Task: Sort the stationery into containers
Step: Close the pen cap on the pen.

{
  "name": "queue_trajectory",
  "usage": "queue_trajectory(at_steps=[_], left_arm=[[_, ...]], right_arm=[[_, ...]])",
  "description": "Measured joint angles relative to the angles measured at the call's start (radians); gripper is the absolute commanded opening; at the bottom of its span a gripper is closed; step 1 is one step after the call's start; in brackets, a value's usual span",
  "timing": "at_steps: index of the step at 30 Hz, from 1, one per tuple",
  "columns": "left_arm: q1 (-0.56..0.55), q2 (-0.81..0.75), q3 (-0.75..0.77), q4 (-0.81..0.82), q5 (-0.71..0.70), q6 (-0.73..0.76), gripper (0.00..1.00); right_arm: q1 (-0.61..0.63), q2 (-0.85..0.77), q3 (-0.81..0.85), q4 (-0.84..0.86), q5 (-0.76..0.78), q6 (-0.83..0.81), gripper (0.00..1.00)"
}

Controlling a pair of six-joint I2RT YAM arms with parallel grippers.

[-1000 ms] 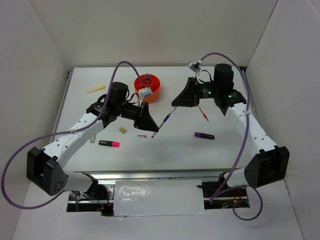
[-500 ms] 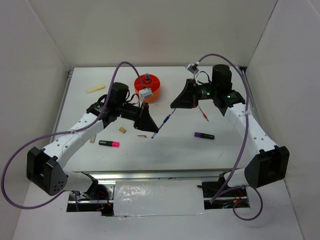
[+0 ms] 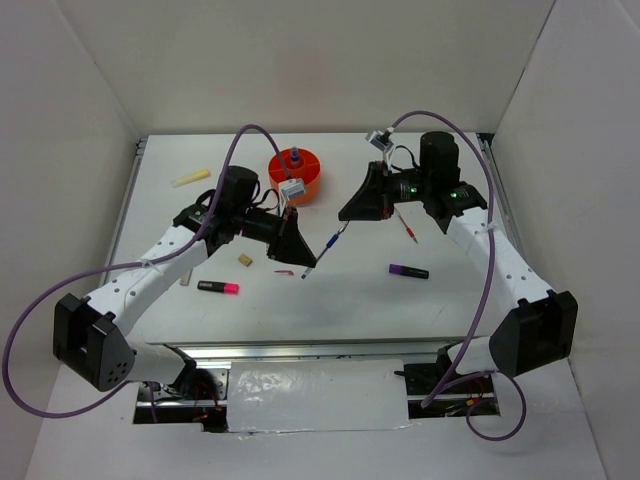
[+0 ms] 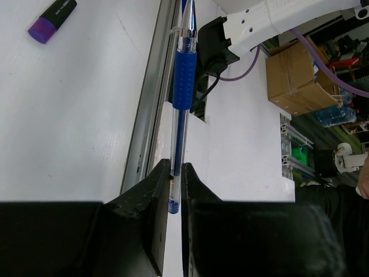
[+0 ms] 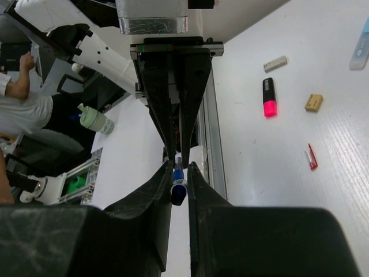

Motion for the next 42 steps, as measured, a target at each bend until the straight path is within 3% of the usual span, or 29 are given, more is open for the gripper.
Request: queue_trajectory(at_steps=[20,32,42], left_arm=[[0.002,0.0,0.0,0.001,-0.006,0.0,0.0],[0.002,0.0,0.01,0.001,-0.006,-0.006,0.0],[0.003,-0.014,-0.061,0.168,0.002,-0.21,0.0]], right_arm=[[-0.008,-0.002,-0.007,0.003,-0.016,0.011,0.0],[0.049,-0.002,-0.025,0.004,0.013,-0.001,0.0],[0.086,-0.001,-0.031,0.09,0.051,0.037,0.0]])
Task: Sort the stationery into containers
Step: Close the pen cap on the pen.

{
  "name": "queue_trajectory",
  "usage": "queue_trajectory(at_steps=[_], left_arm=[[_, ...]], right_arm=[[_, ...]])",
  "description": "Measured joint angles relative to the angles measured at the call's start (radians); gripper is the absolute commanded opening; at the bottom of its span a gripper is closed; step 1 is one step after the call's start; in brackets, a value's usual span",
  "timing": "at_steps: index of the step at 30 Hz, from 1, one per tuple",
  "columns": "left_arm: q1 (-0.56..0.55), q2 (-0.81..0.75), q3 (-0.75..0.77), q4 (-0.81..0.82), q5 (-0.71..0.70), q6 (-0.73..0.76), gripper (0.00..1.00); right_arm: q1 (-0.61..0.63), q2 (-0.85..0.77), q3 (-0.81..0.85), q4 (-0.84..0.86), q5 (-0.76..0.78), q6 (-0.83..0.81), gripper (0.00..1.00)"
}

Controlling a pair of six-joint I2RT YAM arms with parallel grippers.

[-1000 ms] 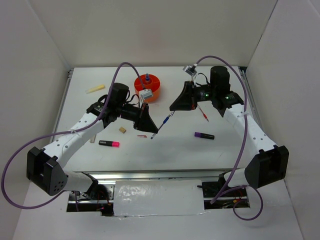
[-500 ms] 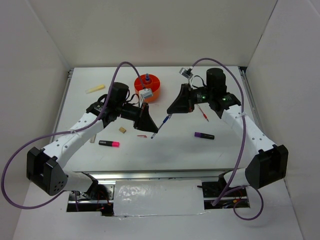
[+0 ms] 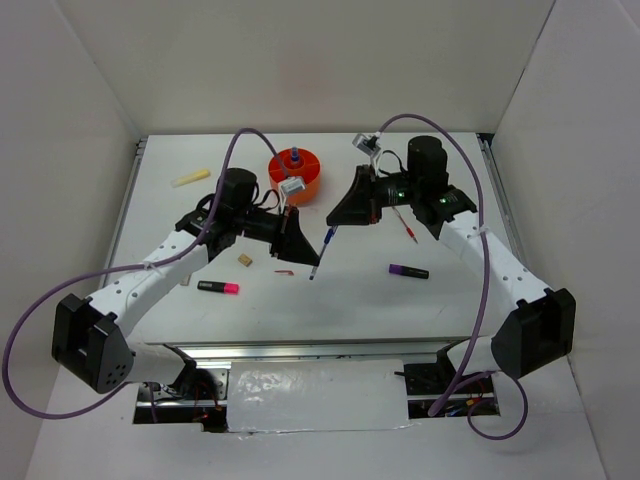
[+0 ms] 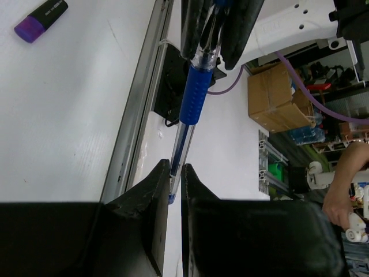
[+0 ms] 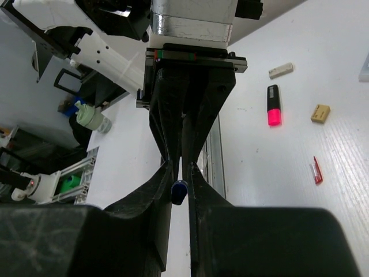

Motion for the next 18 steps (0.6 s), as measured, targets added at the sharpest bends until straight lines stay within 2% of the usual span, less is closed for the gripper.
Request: queue_trajectory(at_steps=[8,13,18], left_arm=[[0.067,0.021,-0.004,0.048,0.013,-0.114,0.0],[0.118,0.037,0.026,0.221,-0.031,-0.161,0.0],[0.1,0.034,0.039,0.265,-0.042,-0.156,0.0]], right_arm=[[0.002,0.033,0.004,0.038,0.015,-0.009,0.0],[0.086,0.106,-0.027,-0.081,-0.021,-0.043,0.0],[0.101,0.164,-0.046,-0.12,-0.039,-0.046,0.0]])
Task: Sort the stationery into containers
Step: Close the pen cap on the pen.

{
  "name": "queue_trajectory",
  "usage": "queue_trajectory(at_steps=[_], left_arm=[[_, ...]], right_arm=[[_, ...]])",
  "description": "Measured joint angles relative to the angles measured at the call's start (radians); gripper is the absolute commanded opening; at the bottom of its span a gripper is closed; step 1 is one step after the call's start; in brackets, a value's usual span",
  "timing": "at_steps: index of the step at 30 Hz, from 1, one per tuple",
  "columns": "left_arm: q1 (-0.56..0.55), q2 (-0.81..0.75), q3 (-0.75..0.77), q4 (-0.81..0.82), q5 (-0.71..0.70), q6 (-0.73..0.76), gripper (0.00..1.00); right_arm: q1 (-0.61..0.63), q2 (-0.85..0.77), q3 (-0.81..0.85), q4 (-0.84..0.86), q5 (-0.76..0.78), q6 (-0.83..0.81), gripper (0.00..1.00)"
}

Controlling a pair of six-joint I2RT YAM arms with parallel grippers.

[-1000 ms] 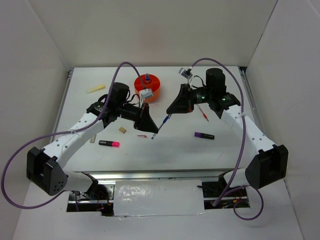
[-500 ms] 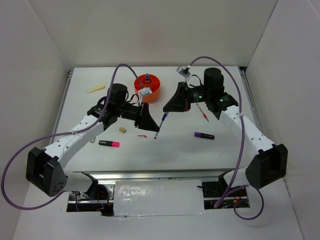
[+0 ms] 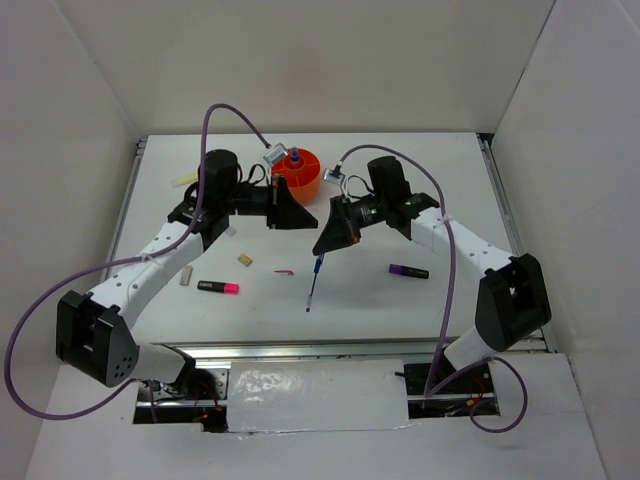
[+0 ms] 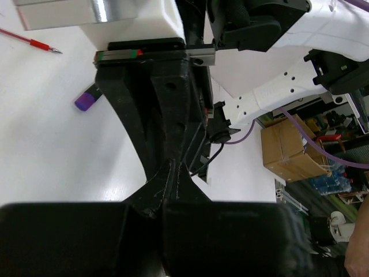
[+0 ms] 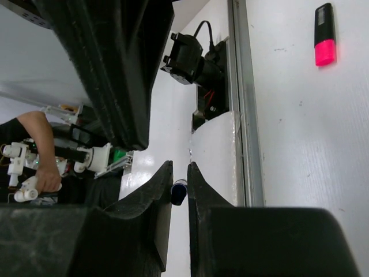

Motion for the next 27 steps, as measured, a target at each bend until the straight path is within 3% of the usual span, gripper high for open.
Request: queue_trajectory(at_steps=[4,6,7,8,10,11,12,14,17,27], left_arm=[[-0.008,-0.002,0.0,-0.005,-0.002,0.01,0.0],[-0.007,-0.004,0.0,-0.023,-0.01,0.031,0.07],[-0.006,-0.008,0.0,-0.04,-0.015,0.044,0.17],[-0.001,-0.013,0.0,-0.059,-0.021,0.056,0.4],[0.014,-0.033,-0.008,-0.088,-0.03,0.086,0.62],[0.03,-0.051,-0.02,-0.098,-0.037,0.087,0.85],[0.045,-0.07,-0.031,-0.109,-0.043,0.098,0.91],[0.078,-0.114,-0.051,-0.138,-0.051,0.117,0.93],[0.082,-0.152,-0.057,-0.208,-0.051,0.19,0.88],[-0.14,-0.137,-0.092,-0.361,-0.09,0.318,0.82]], right_arm=[[0.001,0.007,0.0,-0.002,-0.01,0.008,0.0],[-0.003,0.007,0.0,-0.001,-0.015,0.016,0.0],[-0.006,0.007,0.0,0.0,-0.016,0.02,0.0],[-0.009,0.007,0.0,0.002,-0.018,0.024,0.0],[-0.025,0.007,0.0,0.008,-0.024,0.037,0.0],[-0.037,0.007,0.0,0.011,-0.025,0.042,0.0],[-0.052,0.007,0.0,0.012,-0.024,0.048,0.0],[-0.088,0.007,0.0,0.015,-0.022,0.056,0.0],[-0.142,0.001,0.002,0.019,-0.006,0.074,0.0],[-0.174,-0.043,0.088,0.066,0.004,0.146,0.0]])
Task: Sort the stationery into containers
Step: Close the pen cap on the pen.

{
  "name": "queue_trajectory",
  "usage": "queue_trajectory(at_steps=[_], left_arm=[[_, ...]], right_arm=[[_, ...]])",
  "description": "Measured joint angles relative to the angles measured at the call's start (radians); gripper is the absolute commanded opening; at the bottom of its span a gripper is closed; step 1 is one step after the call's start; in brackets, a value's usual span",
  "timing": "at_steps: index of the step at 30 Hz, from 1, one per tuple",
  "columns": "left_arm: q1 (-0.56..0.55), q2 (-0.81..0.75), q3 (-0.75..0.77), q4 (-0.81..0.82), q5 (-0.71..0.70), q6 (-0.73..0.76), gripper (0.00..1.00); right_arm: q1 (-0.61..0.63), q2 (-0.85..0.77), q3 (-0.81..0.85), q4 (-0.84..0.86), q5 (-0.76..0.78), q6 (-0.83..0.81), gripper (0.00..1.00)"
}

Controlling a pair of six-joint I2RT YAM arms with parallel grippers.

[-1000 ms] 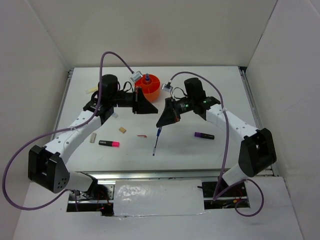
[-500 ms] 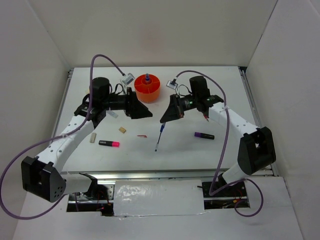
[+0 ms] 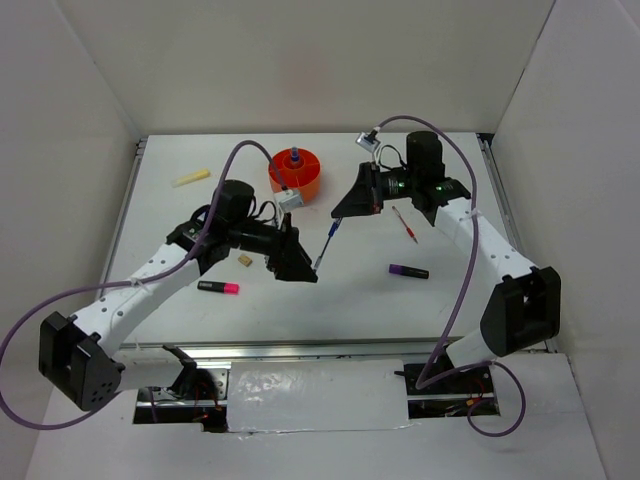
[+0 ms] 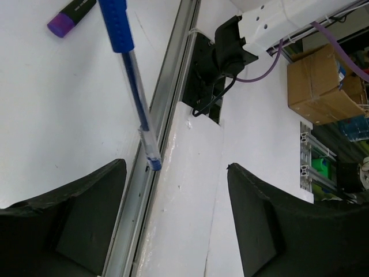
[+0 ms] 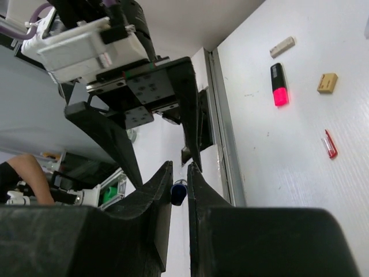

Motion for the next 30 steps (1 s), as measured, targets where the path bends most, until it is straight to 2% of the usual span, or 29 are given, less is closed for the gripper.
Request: queue_trajectory(at_steps=[7,13,19,21,22,25,30], left_arm=[[-0.017,0.026,0.0,0.004,-0.02,-0.001,0.79],[-0.03,0.048,0.0,0.026,-0.019,-0.01,0.68],[-0.031,0.078,0.0,0.065,-0.008,-0.041,0.44],[-0.031,0.083,0.0,0.071,-0.006,-0.051,0.28],[-0.032,0.085,0.0,0.073,-0.005,-0.059,0.17],[-0.032,0.085,0.0,0.083,0.005,-0.06,0.0],[-0.032,0.085,0.0,0.08,0.013,-0.066,0.0]], right_arm=[[0.002,-0.012,0.003,0.037,-0.003,0.045,0.0],[0.002,-0.014,0.003,0.086,-0.003,0.09,0.0],[0.002,-0.019,0.003,0.114,-0.003,0.119,0.0],[0.002,-0.022,0.003,0.127,-0.003,0.125,0.0],[0.002,-0.024,0.003,0.13,-0.003,0.125,0.0],[0.002,-0.031,0.002,0.137,0.001,0.125,0.0],[0.012,-0.043,-0.013,0.154,0.021,0.122,0.0]])
